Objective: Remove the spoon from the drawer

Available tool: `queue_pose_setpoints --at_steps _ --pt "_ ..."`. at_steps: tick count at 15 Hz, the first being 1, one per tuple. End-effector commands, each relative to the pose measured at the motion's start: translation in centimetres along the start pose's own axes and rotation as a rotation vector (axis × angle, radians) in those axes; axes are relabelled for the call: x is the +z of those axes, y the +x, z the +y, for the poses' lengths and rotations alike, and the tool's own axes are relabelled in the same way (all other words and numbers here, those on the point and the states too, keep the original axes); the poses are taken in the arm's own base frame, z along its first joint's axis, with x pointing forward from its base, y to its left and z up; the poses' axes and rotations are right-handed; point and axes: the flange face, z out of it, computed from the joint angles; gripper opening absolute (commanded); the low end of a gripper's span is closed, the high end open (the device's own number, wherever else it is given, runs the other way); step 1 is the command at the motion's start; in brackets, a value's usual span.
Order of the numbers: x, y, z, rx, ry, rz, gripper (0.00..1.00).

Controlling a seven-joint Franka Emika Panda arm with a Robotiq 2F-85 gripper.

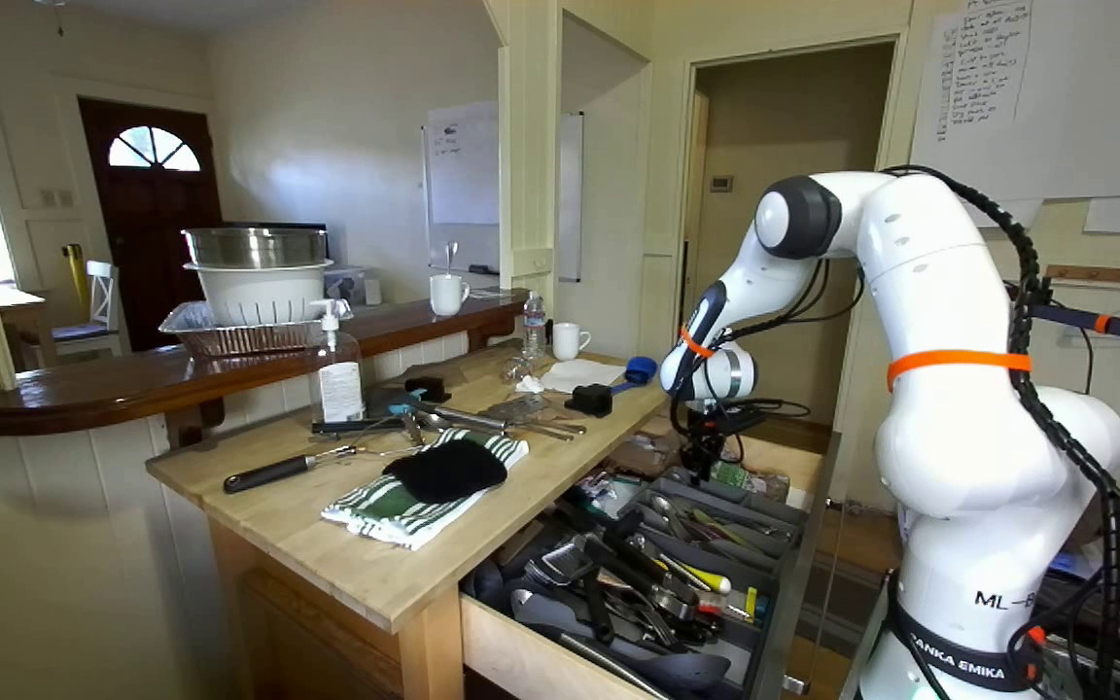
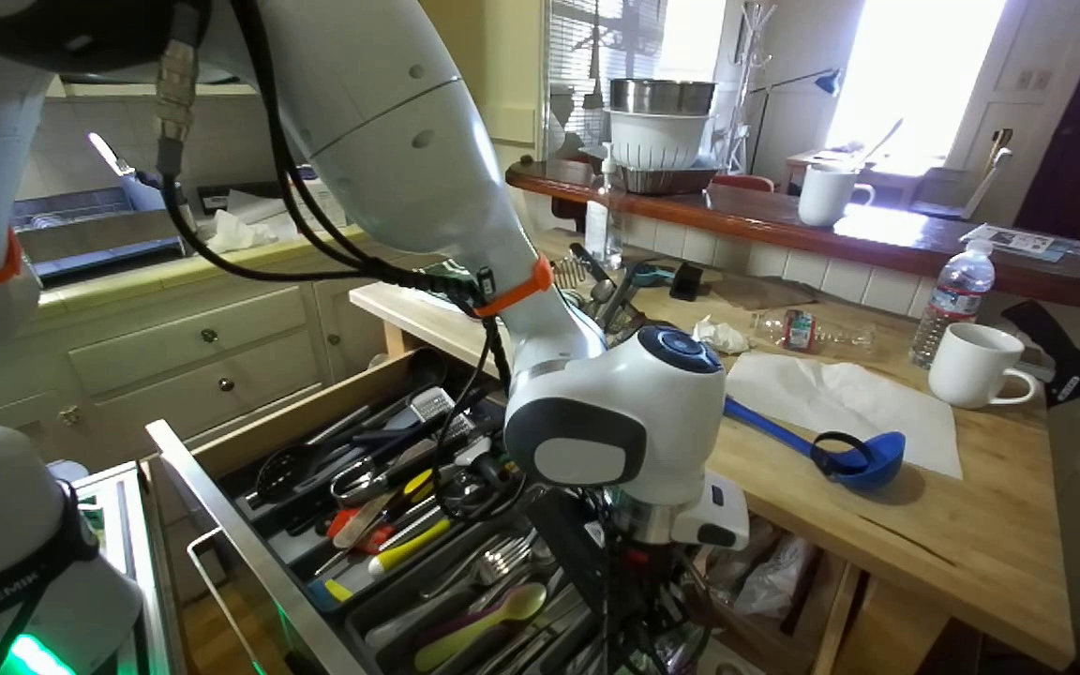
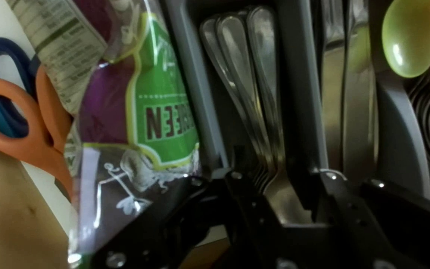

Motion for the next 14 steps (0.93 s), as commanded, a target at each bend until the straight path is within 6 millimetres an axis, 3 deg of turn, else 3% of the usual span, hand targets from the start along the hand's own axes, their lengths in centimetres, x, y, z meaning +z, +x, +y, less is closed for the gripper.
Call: queue_pose_setpoints --at_steps 1,5,8,14 --pt "1.0 0.9 0.2 -0.005 -0.024 0.003 0.39" --pt "1.5 1.2 -0.5 -0.027 -0.019 -0.011 0.39" --pt "1.9 1.3 -0.8 -0.037 -0.015 -0.021 0.29" --pt "3.0 1.1 -1.1 -0.045 -0.011 -0.045 0.3"
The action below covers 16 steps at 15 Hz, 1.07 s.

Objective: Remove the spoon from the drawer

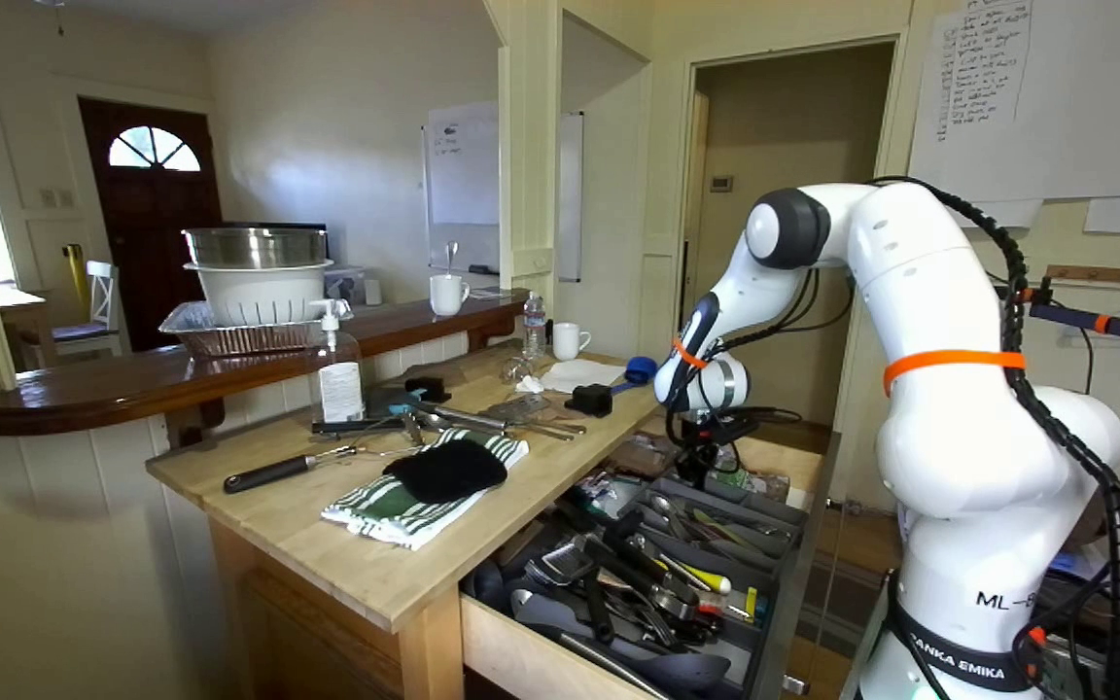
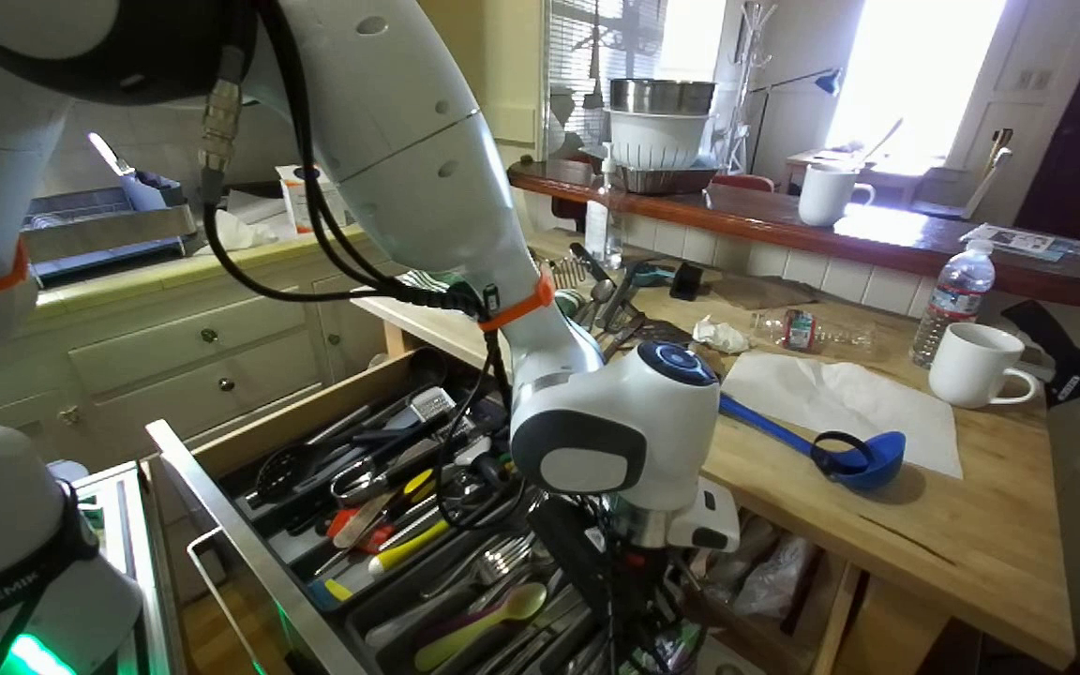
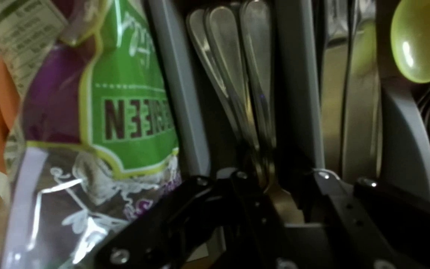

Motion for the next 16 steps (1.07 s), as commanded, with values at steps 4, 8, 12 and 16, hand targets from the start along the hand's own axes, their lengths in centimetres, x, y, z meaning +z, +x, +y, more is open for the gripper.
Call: queue_pose_setpoints --at_steps 4,8,12,16 --pt "0.8 0.3 0.0 -0.01 -0.02 -0.02 0.23" --pt "0.3 0.1 -0.1 -0.016 -0.031 -0.016 0.11" --pt "-0.1 0.1 0.0 -0.022 -0.041 -0.012 0.12" --pt "-0.2 0.1 -0.3 -0.024 -0.044 -0.013 0.14"
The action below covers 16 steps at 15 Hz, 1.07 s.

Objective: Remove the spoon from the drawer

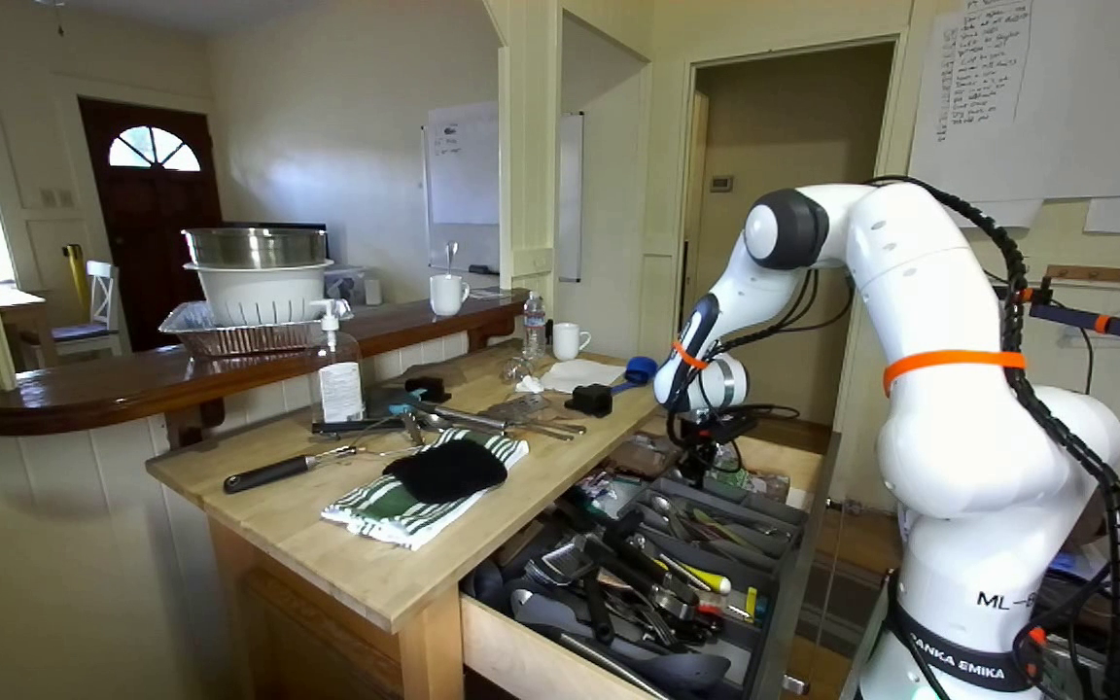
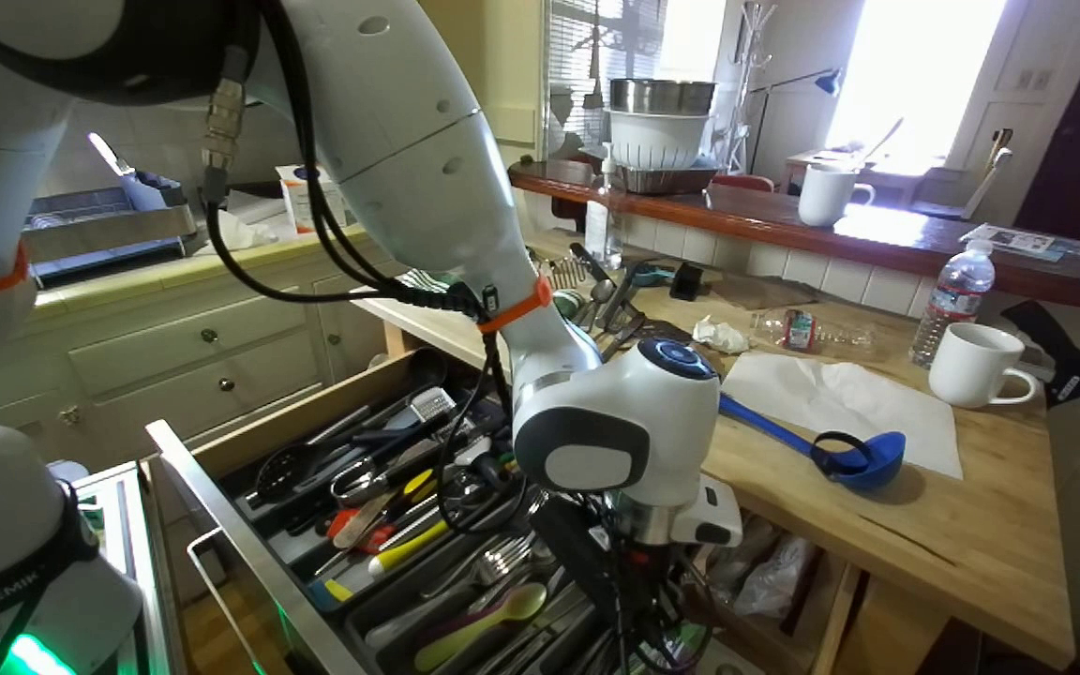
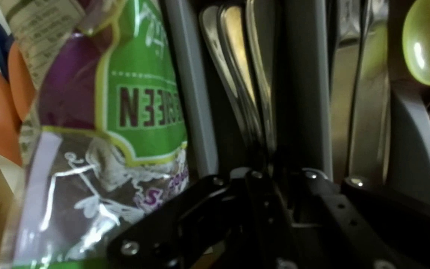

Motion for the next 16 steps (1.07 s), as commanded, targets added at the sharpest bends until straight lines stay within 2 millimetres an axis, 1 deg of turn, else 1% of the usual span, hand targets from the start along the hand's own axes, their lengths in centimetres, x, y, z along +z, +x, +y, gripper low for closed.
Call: queue_pose_setpoints --at_steps 1,7,10,13,16 --pt "-0.1 -0.1 -0.3 0.003 -0.02 -0.005 0.12" --pt "-0.3 -0.1 -0.5 -0.005 -0.027 -0.008 0.09" --pt "-0.8 -0.3 -0.7 -0.008 -0.036 -0.005 0.07" --pt "-1.2 -0.7 -1.1 -0.013 -0.04 0.0 0.02" --pt "-1.4 -1.0 -1.4 -0.016 -0.034 0.001 0.02"
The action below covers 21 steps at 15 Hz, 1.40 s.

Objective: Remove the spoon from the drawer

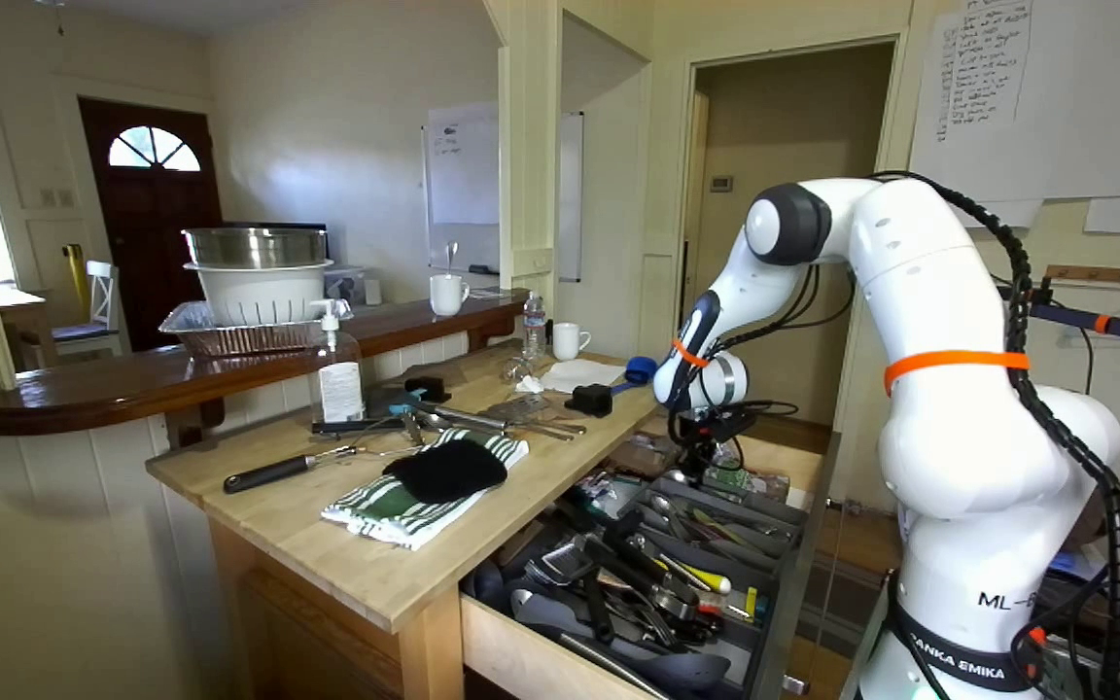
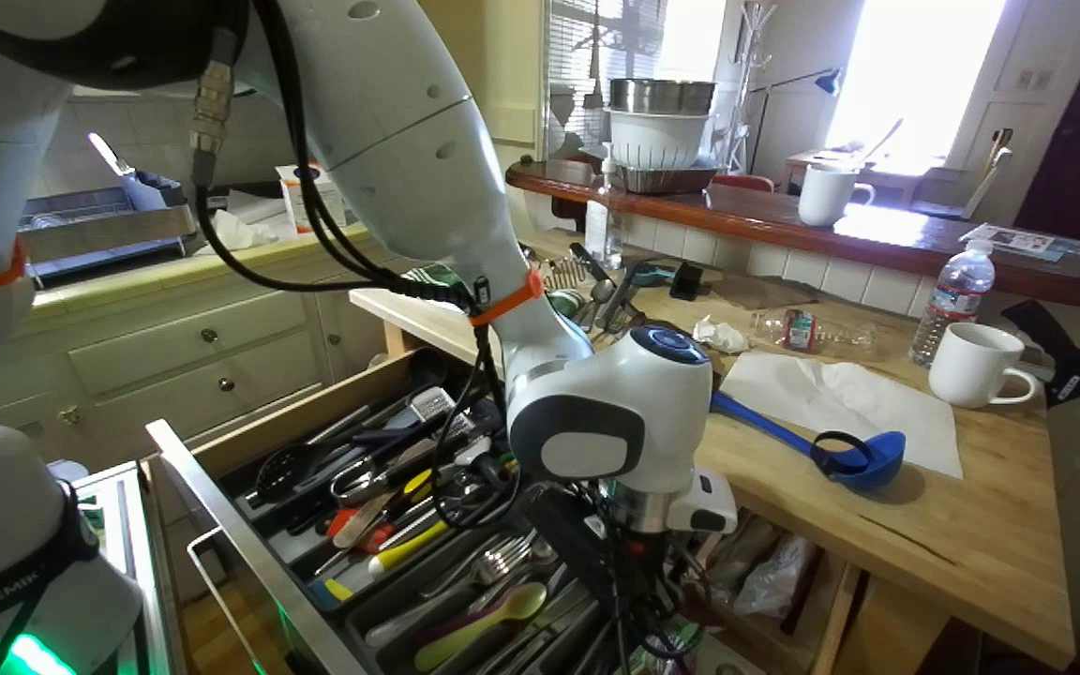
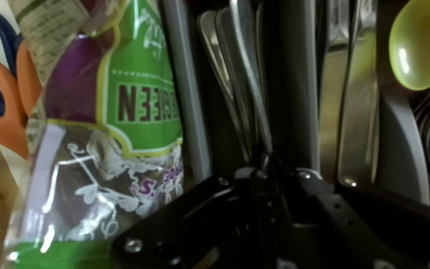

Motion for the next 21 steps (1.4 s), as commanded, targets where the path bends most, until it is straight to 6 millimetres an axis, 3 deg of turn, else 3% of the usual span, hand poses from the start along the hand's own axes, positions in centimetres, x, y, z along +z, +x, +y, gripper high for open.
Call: queue_pose_setpoints --at_steps 1,16,21 --pt "-0.7 -1.2 -0.9 0.006 -0.017 0.008 0.02" --pt "-4.0 -6.4 -2.0 0.02 0.014 0.06 0.02" --pt "-8.3 -8.5 -2.6 -0.04 -0.006 0.126 0.02"
